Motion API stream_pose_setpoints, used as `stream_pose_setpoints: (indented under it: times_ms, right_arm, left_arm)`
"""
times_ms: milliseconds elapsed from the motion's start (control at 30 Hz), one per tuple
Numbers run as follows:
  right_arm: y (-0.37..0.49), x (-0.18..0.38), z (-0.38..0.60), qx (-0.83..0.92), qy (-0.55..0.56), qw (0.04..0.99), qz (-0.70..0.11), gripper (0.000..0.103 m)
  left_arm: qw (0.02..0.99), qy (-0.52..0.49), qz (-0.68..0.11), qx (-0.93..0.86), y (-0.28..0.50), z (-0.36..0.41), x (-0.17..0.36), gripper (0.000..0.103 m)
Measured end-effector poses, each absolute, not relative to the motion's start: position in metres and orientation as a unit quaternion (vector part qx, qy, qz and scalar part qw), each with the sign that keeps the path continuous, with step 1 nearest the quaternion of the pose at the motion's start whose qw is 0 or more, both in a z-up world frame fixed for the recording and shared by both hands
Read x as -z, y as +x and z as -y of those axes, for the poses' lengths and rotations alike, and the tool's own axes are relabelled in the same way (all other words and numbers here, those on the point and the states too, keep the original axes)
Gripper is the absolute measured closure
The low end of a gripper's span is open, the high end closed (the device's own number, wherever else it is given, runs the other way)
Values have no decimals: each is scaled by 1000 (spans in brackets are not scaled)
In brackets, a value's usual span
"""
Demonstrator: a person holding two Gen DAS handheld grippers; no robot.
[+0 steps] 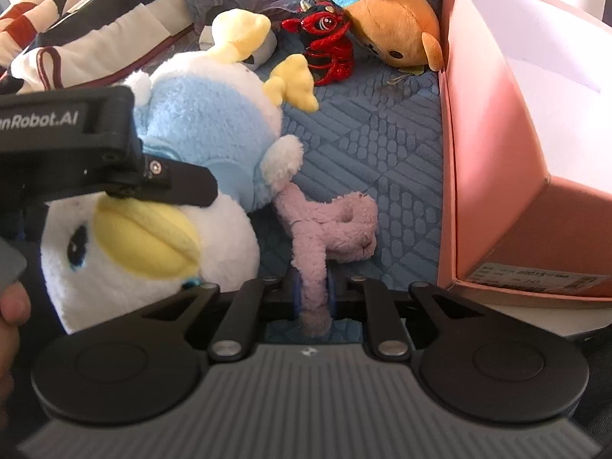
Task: Organize objects
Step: 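Lift the hair clip with the right tool while the left tool lifts the penguin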
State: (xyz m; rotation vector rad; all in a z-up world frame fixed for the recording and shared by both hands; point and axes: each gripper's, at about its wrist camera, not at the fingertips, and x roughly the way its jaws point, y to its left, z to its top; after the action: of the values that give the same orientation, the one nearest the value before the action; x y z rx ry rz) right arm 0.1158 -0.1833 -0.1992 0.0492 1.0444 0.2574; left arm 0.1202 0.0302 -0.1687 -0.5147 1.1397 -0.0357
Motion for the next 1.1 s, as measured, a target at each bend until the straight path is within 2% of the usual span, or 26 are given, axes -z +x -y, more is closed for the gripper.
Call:
stream_pose_setpoints:
  times_ms: [167,467,1100]
  right_arm:
    - [116,193,185,-124,26,857,-500,86]
    - [115,162,192,-134,30,864,-484,88]
    - [118,72,239,-145,71,887,-432,88]
  left_arm:
    - [814,-256,-520,14,113,-35,165,7]
    - [818,-284,-500,2,96,-48,144,12]
    - [844,-285,-455,-9,91,-29,65,13]
